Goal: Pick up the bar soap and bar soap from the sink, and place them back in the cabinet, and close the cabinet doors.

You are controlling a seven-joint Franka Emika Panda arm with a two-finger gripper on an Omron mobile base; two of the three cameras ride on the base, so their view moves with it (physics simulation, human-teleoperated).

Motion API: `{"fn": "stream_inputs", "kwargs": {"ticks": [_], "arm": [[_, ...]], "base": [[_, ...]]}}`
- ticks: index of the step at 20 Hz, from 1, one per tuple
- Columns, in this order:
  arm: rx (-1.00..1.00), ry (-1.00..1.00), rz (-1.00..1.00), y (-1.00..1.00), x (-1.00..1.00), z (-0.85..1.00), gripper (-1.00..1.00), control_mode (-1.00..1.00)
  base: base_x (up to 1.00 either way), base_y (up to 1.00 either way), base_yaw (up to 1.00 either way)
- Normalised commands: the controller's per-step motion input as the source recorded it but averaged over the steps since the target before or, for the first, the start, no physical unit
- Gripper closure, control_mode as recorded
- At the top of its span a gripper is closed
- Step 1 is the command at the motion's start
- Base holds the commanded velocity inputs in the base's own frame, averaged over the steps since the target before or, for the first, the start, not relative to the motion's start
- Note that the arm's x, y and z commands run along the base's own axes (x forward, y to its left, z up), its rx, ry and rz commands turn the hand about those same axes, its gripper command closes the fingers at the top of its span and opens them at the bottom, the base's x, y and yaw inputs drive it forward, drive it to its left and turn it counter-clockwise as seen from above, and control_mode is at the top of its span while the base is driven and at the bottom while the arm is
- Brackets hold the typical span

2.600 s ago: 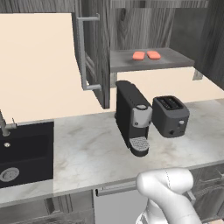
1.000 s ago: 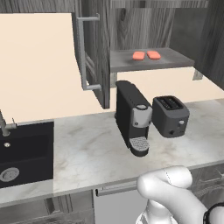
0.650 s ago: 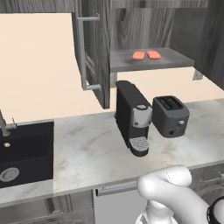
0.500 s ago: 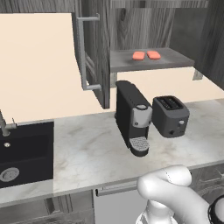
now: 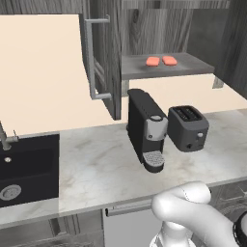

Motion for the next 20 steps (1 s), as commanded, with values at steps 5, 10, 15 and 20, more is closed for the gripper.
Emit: {"fn": "stream_inputs", "kwargs": {"ticks": [5,10,15,20], "arm": [[0.0,-0.03,0.1,0.03,0.02,0.0,-1.0,-1.0],[0.0,-0.06,0.09,0.25,0.04,0.0,-1.0,-1.0],[0.0,-0.05,0.07,0.33,0.01,0.0,-1.0,-1.0],[0.0,-0.06,0.07,0.12,0.11,0.0,-1.0,-1.0]], "base": [[0.0,0.0,0.0],[0.0,0.0,0.0],[0.0,0.0,0.0],[0.0,0.0,0.0]]}}
